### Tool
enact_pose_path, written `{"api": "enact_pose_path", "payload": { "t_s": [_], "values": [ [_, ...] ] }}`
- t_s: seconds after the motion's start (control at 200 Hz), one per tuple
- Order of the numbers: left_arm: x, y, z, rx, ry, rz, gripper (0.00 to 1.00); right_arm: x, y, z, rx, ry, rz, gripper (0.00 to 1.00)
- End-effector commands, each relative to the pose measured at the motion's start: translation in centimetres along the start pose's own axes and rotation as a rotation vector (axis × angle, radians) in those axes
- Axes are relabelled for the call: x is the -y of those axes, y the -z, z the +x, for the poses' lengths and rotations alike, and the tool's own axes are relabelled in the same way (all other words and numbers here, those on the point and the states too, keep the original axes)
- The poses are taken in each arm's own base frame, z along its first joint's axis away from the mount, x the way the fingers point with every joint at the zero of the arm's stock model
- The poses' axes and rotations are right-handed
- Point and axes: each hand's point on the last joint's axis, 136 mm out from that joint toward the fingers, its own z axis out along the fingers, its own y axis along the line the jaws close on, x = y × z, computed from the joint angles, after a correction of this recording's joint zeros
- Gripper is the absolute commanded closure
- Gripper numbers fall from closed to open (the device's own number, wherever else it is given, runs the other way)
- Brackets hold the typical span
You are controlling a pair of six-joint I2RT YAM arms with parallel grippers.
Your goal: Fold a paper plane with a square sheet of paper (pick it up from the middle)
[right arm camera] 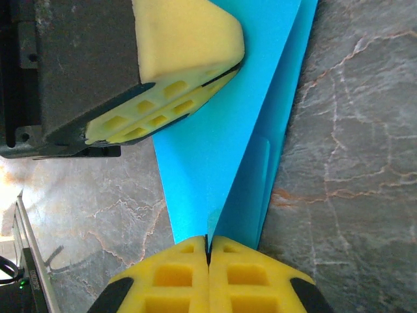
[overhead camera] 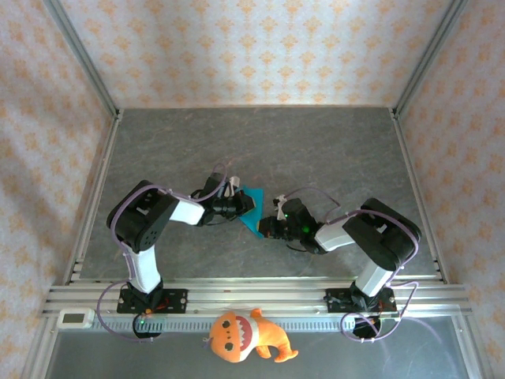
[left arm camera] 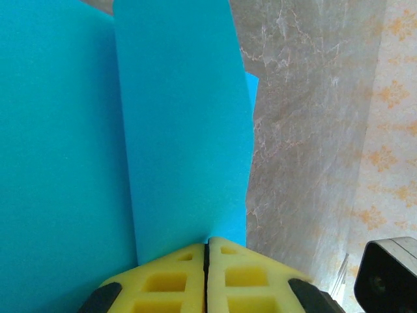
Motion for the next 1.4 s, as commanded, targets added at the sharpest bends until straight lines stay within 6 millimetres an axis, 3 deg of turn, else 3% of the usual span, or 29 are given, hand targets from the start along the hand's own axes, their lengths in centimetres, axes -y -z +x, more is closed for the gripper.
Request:
{"api": "enact_pose_path", "payload": {
  "t_s": [0.0, 0.245, 0.515, 0.686, 0.776, 0.896, 0.946, 1.191, 1.391],
  "values": [
    [-4.1, -0.5, 0.7, -0.017, -0.002, -0.165, 0.92, 2.1, -0.3, 2.2, -0.082, -0.027, 0.079, 1.0],
    [-5.1, -0.5, 1.1, -0.038, -0.022, -0.211, 0.93, 0.9, 0.2, 1.4, -0.064, -0.04, 0.052, 0.95],
    [-4.7, -0.7, 1.1, -0.044, -0.034, -0.206, 0.93, -1.2, 2.2, -0.6, 0.008, -0.048, 0.039, 0.69],
    [-4.4, -0.8, 1.2, -0.045, -0.041, -0.196, 0.93, -1.8, 3.3, -2.4, 0.072, -0.075, 0.044, 0.64],
    [-5.2, -1.2, 1.6, -0.06, -0.032, -0.212, 0.93, -3.0, 3.0, -2.8, 0.059, -0.081, -0.003, 0.67],
    [-5.0, -1.2, 1.7, -0.063, -0.035, -0.205, 0.93, -4.6, 2.0, -2.8, 0.003, -0.079, -0.061, 0.91],
    [-5.0, -1.3, 1.7, -0.064, -0.035, -0.203, 0.93, -4.9, 1.5, -2.8, -0.016, -0.079, -0.071, 0.96],
    [-5.1, -1.2, 1.8, -0.064, -0.032, -0.201, 0.93, -3.2, -0.7, -2.6, -0.064, -0.097, 0.013, 1.0],
    [-5.0, -1.2, 1.8, -0.064, -0.033, -0.201, 0.93, -0.6, -1.9, -1.4, -0.125, -0.114, 0.116, 1.0]
  ]
}}
